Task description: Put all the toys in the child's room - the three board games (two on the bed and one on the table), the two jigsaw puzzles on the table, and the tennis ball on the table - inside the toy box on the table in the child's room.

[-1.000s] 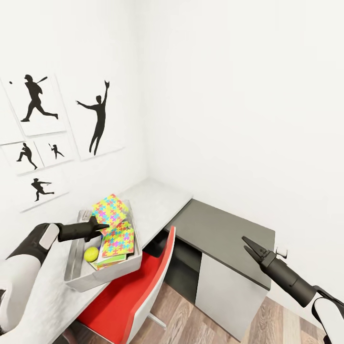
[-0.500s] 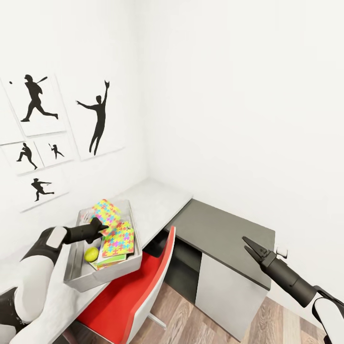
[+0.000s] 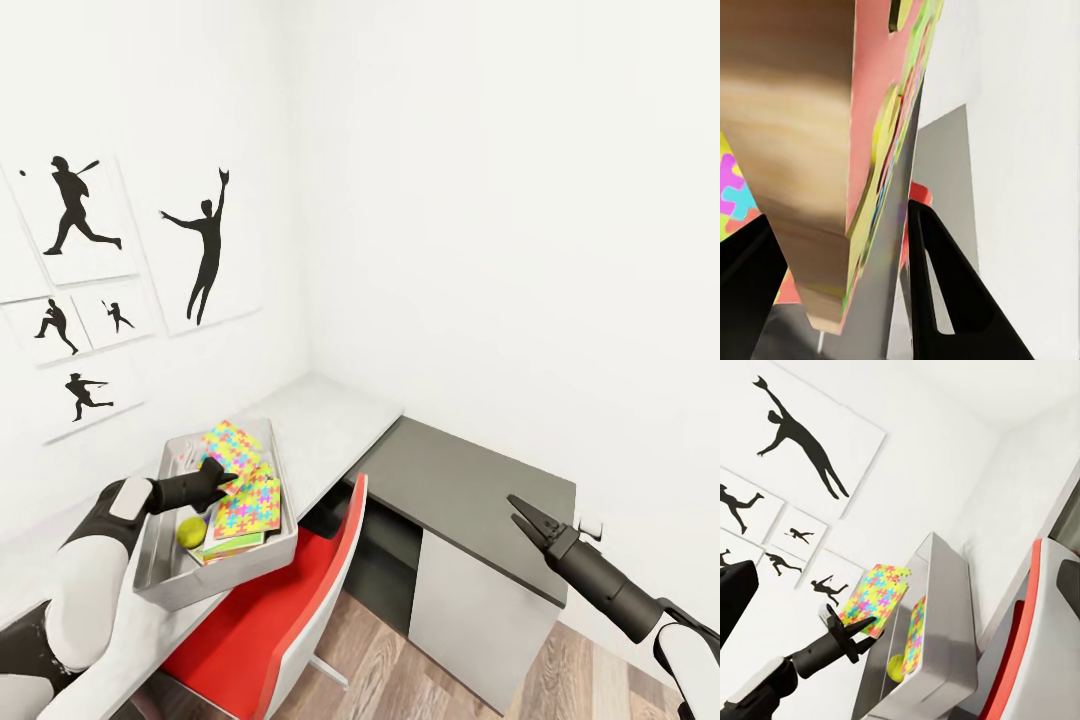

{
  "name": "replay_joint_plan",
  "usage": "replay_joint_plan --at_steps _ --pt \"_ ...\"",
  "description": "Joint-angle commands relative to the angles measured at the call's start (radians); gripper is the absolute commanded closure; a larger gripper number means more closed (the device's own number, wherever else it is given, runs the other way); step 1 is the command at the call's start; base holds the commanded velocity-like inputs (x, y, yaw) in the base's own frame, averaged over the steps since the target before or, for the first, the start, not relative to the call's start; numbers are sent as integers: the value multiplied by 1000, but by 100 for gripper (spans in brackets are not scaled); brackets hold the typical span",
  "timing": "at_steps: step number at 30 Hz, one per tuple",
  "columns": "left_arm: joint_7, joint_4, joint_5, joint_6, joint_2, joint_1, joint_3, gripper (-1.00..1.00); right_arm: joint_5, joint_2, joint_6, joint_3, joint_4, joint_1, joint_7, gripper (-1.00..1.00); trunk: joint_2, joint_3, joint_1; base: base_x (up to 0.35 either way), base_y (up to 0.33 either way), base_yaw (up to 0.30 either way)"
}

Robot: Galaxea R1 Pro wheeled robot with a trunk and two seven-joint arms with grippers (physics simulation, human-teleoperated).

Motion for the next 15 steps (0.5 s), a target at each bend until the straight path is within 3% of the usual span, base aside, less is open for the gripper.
replay_joint_plan --at_steps 1,6,15 --pt "-6 1 -8 6 -1 -1 15 100 -4 0 7 -1 0 -1 0 -100 -2 -2 1 0 0 0" --pt "0 30 -10 4 -1 -1 68 100 -4 0 7 -1 0 -1 0 -100 -2 -2 1 0 0 0" --pt "49 42 -7 8 -1 -1 79 100 -4 0 7 -1 0 -1 1 -100 -2 -2 1 0 0 0"
